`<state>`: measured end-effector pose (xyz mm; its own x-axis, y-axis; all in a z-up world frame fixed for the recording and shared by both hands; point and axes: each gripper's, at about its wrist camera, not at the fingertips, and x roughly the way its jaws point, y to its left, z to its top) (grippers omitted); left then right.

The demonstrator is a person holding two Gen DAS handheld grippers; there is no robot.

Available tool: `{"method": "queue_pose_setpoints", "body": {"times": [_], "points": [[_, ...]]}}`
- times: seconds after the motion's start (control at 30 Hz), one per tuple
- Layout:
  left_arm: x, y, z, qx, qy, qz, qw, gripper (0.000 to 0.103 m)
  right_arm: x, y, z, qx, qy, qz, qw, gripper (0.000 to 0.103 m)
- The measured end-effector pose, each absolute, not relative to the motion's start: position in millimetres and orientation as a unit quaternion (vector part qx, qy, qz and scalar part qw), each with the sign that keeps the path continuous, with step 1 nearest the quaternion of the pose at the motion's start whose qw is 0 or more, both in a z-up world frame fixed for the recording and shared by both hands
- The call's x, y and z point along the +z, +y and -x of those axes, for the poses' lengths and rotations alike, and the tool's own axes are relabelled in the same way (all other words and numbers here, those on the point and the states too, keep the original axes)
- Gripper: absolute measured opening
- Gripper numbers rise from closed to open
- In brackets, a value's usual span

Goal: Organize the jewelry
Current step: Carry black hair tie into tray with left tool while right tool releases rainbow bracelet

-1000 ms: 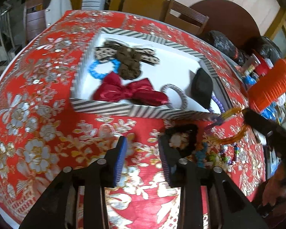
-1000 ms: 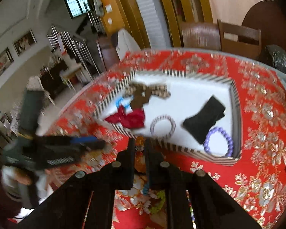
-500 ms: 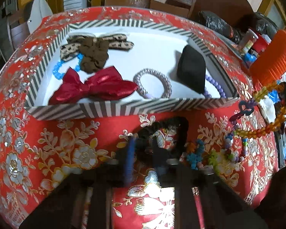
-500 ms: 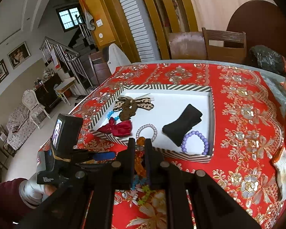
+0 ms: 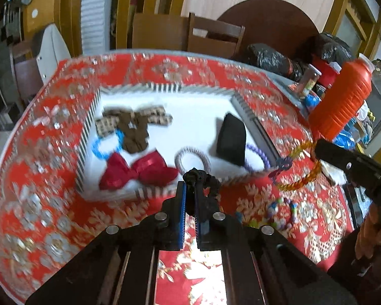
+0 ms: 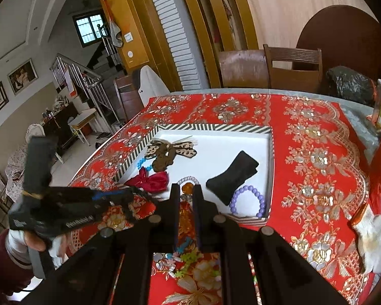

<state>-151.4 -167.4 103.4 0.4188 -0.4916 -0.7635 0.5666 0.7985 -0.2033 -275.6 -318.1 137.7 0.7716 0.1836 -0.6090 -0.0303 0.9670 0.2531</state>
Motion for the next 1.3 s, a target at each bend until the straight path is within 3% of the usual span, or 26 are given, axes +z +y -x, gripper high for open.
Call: {"method": "queue_pose_setpoints", "body": {"times": [0.23,0.63,0.93,1.3], "points": [[115.3,-179.3,123.6,-0.301,0.422,-0.051,0.853,0.001,143.0,-319.2,250.0,0.055,0.339,-0.108,0.933,0.010],[84.2,-210.0,67.5,-0.290,0.453,-0.043,0.842,0.001,132.8,-318.1,171.6,0.040,0.367,-0.101,0.924,0.010],[50.0,-212.0,35.1,-0.255,0.482,-0.042,0.837,0.001,98.7,-320.2,101.1,0.027,0.397,-0.118,0.910,0.010],[39.0,-217.5,37.5,-0.242,0.476,-0.065,0.843,0.002,35.5,-340.6,93.4,-0.024,0.472,-0.110,0.874,0.010]]}}
